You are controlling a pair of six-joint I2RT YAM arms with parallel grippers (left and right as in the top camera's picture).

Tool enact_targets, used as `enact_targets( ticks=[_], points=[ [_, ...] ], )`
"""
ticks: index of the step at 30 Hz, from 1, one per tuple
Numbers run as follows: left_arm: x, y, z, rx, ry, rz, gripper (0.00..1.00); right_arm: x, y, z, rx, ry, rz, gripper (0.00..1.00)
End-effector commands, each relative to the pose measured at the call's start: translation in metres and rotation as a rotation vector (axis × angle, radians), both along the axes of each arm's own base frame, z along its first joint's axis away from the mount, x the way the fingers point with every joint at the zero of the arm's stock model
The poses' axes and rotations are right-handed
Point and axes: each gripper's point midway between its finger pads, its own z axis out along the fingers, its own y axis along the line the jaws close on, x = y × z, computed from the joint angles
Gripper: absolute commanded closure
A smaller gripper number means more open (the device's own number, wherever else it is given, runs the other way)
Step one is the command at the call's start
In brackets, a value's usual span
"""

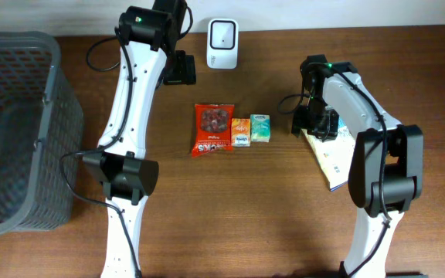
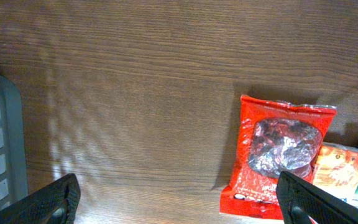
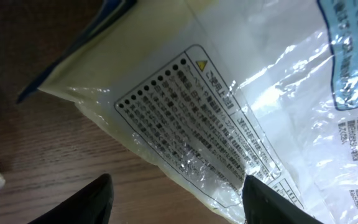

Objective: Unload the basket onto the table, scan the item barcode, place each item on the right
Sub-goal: 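Release the yellow bag and move the right gripper toward the tissue pack, then grasp the green tissue pack with the right gripper and lift it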

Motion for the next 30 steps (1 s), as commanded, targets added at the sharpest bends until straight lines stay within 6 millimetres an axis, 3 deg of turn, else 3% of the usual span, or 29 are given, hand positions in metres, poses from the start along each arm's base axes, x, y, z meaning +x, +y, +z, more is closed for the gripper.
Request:
enact_targets(
  ticks=[1, 5, 7, 9, 11, 15, 17, 20, 22, 24, 27, 30],
  points=[
    [0.001, 0.000, 0.002, -0.008, -0.008, 0.010, 0.01, 0.009, -0.013, 0.003, -0.074, -0.035, -0.013, 0.34],
    [0.001, 0.000, 0.002, -0.008, -0.008, 0.010, 0.01, 0.024, -0.058, 0.012, -0.305, -0.111, -0.051, 0.34],
    [0.001, 0.000, 0.002, -0.008, -0.008, 0.010, 0.01, 0.039, -0.074, 0.013, -0.341, -0.174, -0.082, 0.34],
    [0.001, 0.000, 0.002, -0.008, -0.008, 0.010, 0.01, 0.049, -0.086, 0.015, -0.354, -0.209, -0.058, 0.28],
    [0.001, 0.000, 0.002, -0.008, -0.008, 0.010, 0.01, 0.048, -0.086, 0.019, -0.344, -0.195, -0.052, 0.26],
    [0.001, 0.000, 0.002, -0.008, -0.008, 0.010, 0.01, 0.046, -0.041, 0.018, -0.098, -0.168, -0.041, 0.23],
    [0.001, 0.000, 0.002, -0.008, -0.008, 0.010, 0.01, 0.052, -0.015, 0.017, 0.033, -0.188, -0.031, 0.12],
    [0.001, 0.000, 0.002, -0.008, -0.008, 0.010, 0.01, 0.050, 0.025, 0.016, 0.201, -0.183, 0.054, 0.12],
    [0.001, 0.000, 0.002, -0.008, -0.008, 0.010, 0.01, 0.046, 0.035, 0.010, 0.207, -0.172, 0.076, 0.13],
    [0.001, 0.000, 0.002, -0.008, -0.008, 0.010, 0.01, 0.039, 0.061, -0.003, 0.254, -0.171, 0.121, 0.28],
    [0.001, 0.000, 0.002, -0.008, -0.008, 0.010, 0.01, 0.038, 0.093, -0.011, 0.325, -0.198, 0.167, 0.30],
    [0.001, 0.000, 0.002, -0.008, -0.008, 0.010, 0.01, 0.040, 0.106, -0.011, 0.338, -0.213, 0.165, 0.29]
  ],
)
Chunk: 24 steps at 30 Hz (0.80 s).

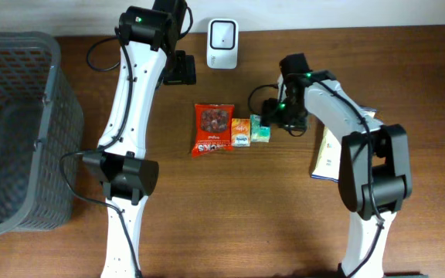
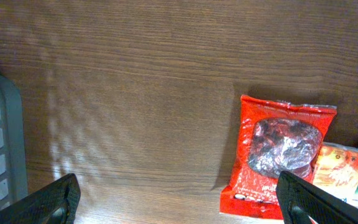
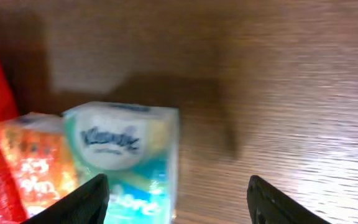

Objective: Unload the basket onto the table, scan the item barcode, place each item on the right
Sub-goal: 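Grasp the green tissue pack with the right gripper and lift it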

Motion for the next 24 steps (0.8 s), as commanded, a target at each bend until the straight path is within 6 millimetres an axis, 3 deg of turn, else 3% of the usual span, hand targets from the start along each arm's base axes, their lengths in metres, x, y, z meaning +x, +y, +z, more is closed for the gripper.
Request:
enact_targets(
  ticks=[1, 6, 7, 9, 12, 14, 16, 17, 19, 21, 24],
  points=[
    [0.001, 0.000, 0.002, -0.008, -0.008, 0.010, 0.01, -0.004, 0.009, -0.004, 0.030, 0.024, -0.034, 0.29],
    [0.001, 0.000, 0.002, -0.008, -0.008, 0.010, 0.01, -0.013, 0.013, -0.022, 0.070, 0.037, -0.037, 0.30],
    [0.001, 0.000, 0.002, -0.008, -0.008, 0.010, 0.01, -0.016, 0.020, -0.023, 0.113, 0.044, -0.029, 0.37],
    [0.001, 0.000, 0.002, -0.008, -0.008, 0.010, 0.01, -0.020, 0.019, -0.028, 0.110, 0.053, -0.029, 0.63],
    [0.001, 0.000, 0.002, -0.008, -0.008, 0.010, 0.01, -0.024, 0.027, -0.025, 0.156, 0.066, -0.001, 0.88],
    [0.001, 0.000, 0.002, -0.008, -0.008, 0.010, 0.01, -0.030, 0.043, -0.012, 0.306, 0.092, 0.045, 0.96],
    [0.001, 0.000, 0.002, -0.008, -0.008, 0.010, 0.01, -0.036, 0.065, 0.022, 0.603, 0.096, 0.138, 0.95],
    [0.001, 0.000, 0.002, -0.008, -0.008, 0.010, 0.01, -0.037, 0.071, 0.051, 0.803, 0.078, 0.182, 0.93],
    [0.001, 0.000, 0.002, -0.008, -0.008, 0.010, 0.01, -0.032, 0.060, 0.082, 1.003, 0.055, 0.172, 0.93],
    [0.001, 0.000, 0.002, -0.008, -0.008, 0.010, 0.01, -0.028, 0.052, 0.092, 1.064, 0.044, 0.155, 0.93],
    [0.001, 0.000, 0.002, -0.008, -0.008, 0.010, 0.01, -0.032, 0.060, 0.091, 1.055, 0.019, 0.211, 0.93]
  ],
)
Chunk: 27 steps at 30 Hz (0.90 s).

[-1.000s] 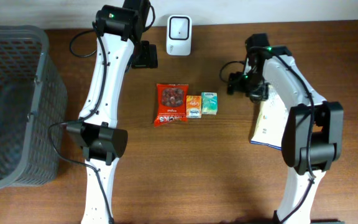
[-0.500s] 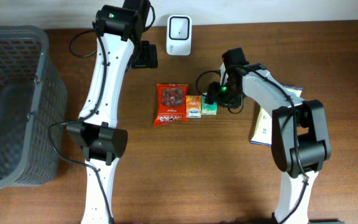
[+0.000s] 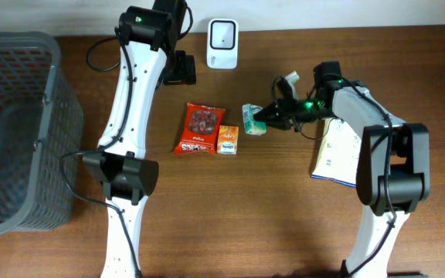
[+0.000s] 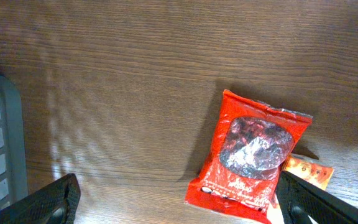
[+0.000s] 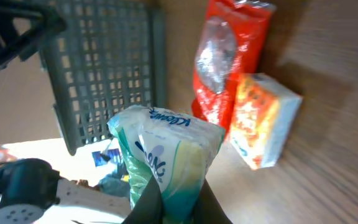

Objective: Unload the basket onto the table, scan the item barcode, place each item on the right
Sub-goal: 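Grasp the green tissue pack with the right gripper and lift it, then carry the tissue pack with the right gripper up to the white scanner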

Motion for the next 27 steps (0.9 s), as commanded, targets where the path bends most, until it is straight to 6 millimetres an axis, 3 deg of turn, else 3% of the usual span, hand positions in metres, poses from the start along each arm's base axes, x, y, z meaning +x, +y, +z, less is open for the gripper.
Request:
enact_targets(
  ticks=[1, 4, 6, 8, 9, 12, 13, 14, 16, 18, 20, 23, 27],
  points=[
    [0.001, 0.000, 0.002, -0.008, -0.008, 0.010, 0.01, -0.010, 0.017, 0.004, 0.043, -0.043, 0.061, 0.93],
    [0.001, 0.000, 0.002, -0.008, -0.008, 0.010, 0.01, -0.009, 0.021, -0.009, -0.045, -0.057, 0.067, 0.96],
    [0.001, 0.000, 0.002, -0.008, -0.008, 0.010, 0.01, 0.011, 0.018, -0.009, -0.137, -0.076, 0.025, 0.96],
    [0.001, 0.000, 0.002, -0.008, -0.008, 0.010, 0.01, 0.051, -0.004, -0.017, -0.412, -0.087, -0.122, 0.96],
    [0.001, 0.000, 0.002, -0.008, -0.008, 0.010, 0.01, 0.080, -0.029, -0.014, -0.635, -0.146, -0.233, 0.96],
    [0.001, 0.000, 0.002, -0.008, -0.008, 0.010, 0.01, 0.150, -0.068, 0.038, -1.062, -0.456, -0.514, 0.96],
    [0.001, 0.000, 0.002, -0.008, -0.008, 0.010, 0.01, 0.170, -0.071, 0.058, -1.171, -0.605, -0.584, 0.96],
    [0.001, 0.000, 0.002, -0.008, -0.008, 0.010, 0.01, 0.188, -0.064, 0.075, -1.250, -0.762, -0.616, 0.96],
    [0.001, 0.000, 0.002, -0.008, -0.008, 0.010, 0.01, 0.213, -0.035, 0.089, -1.252, -0.992, -0.577, 0.96],
    [0.001, 0.000, 0.002, -0.008, -0.008, 0.010, 0.01, 0.235, -0.016, 0.090, -1.259, -1.172, -0.565, 0.96],
    [0.001, 0.000, 0.002, -0.008, -0.008, 0.010, 0.01, 0.249, -0.006, 0.080, -1.252, -1.268, -0.559, 0.96],
    [0.001, 0.000, 0.002, -0.008, -0.008, 0.010, 0.01, 0.255, 0.018, 0.061, -1.263, -1.455, -0.352, 0.96],
    [0.001, 0.000, 0.002, -0.008, -0.008, 0.010, 0.01, 0.246, 0.054, 0.060, -1.215, -1.592, -0.198, 0.96]
  ],
)
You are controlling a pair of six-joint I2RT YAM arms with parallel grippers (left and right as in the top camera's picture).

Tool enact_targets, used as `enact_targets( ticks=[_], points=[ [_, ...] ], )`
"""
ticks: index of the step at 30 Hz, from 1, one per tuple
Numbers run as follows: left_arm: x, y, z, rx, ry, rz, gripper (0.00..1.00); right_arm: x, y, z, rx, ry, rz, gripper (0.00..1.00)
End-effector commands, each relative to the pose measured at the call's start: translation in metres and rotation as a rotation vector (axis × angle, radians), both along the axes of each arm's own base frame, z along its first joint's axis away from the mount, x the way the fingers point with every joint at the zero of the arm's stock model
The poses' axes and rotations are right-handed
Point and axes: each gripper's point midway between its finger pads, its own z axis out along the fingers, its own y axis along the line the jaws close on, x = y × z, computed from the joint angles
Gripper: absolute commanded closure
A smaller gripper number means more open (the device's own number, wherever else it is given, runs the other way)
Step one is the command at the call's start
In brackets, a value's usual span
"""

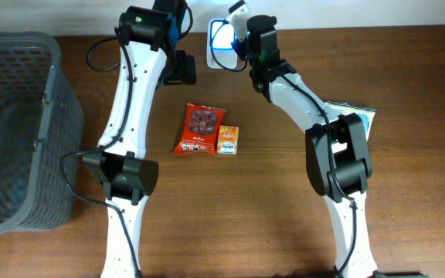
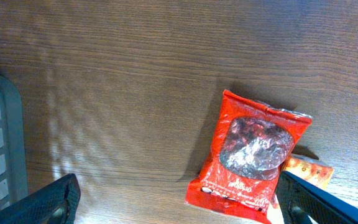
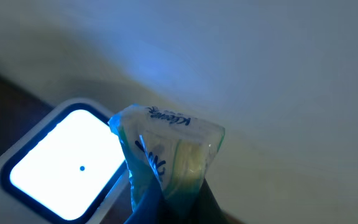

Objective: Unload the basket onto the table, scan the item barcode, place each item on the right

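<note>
A green and white Kleenex tissue pack [image 3: 166, 152] is pinched in my shut right gripper [image 3: 169, 208]. It is held right next to the lit window of the white scanner [image 3: 58, 155]. From overhead, the right gripper [image 1: 246, 27] is at the back of the table beside the scanner [image 1: 221, 35], which glows blue, and the pack [image 1: 238, 10] shows just above it. My left gripper [image 2: 179, 208] hangs open high above the table, with nothing between its fingers [image 2: 48, 199].
A red snack bag [image 1: 199, 130] and a small orange pack [image 1: 227, 140] lie mid-table. A white package [image 1: 355, 117] lies at the right under the right arm. A grey basket [image 1: 14, 131] fills the left side.
My right gripper, still shut on the tissue pack, has gone from mid-table right of the orange pack to the scanner at the back. The scanner window now glows blue. The left arm is unmoved.
My right gripper was open over the white package at the right. Then it stood open at the tissue pack beside the orange pack. Then it held the pack off the table, with the red bag and orange pack shifted left. Now the pack is at the scanner.
</note>
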Motion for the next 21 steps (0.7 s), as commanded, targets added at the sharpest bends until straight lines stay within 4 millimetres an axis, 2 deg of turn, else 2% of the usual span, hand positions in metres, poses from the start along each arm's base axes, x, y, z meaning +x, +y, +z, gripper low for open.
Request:
enact_targets(
  ticks=[1, 2, 4, 8, 13, 15, 17, 18, 19, 20, 21],
  points=[
    [0.001, 0.000, 0.002, -0.008, -0.008, 0.010, 0.01, -0.010, 0.039, 0.005, -0.058, -0.034, 0.145, 0.96],
    [0.001, 0.000, 0.002, -0.008, -0.008, 0.010, 0.01, -0.014, 0.052, 0.005, -0.047, -0.039, 0.190, 0.96],
    [0.001, 0.000, 0.002, -0.008, -0.008, 0.010, 0.01, -0.018, 0.065, 0.007, -0.054, -0.052, 0.232, 0.96],
    [0.001, 0.000, 0.002, -0.008, -0.008, 0.010, 0.01, -0.014, 0.052, 0.004, -0.092, -0.047, 0.183, 0.96],
    [0.001, 0.000, 0.002, -0.008, -0.008, 0.010, 0.01, -0.013, 0.049, 0.005, -0.016, -0.030, 0.150, 0.96],
    [0.001, 0.000, 0.002, -0.008, -0.008, 0.010, 0.01, -0.008, 0.035, 0.020, 0.078, -0.036, 0.076, 0.96],
    [0.001, 0.000, 0.002, -0.008, -0.008, 0.010, 0.01, -0.005, 0.010, 0.056, 0.246, -0.057, 0.003, 0.96],
    [0.001, 0.000, 0.002, -0.008, -0.008, 0.010, 0.01, -0.004, -0.008, 0.080, 0.347, -0.073, -0.041, 0.96],
    [0.001, 0.000, 0.002, -0.008, -0.008, 0.010, 0.01, -0.005, -0.036, 0.108, 0.467, -0.081, -0.101, 0.96],
    [0.001, 0.000, 0.002, -0.008, -0.008, 0.010, 0.01, -0.008, -0.064, 0.127, 0.568, -0.073, -0.162, 0.96],
    [0.001, 0.000, 0.002, -0.008, -0.008, 0.010, 0.01, -0.014, -0.101, 0.145, 0.673, -0.057, -0.243, 0.96]
  ],
)
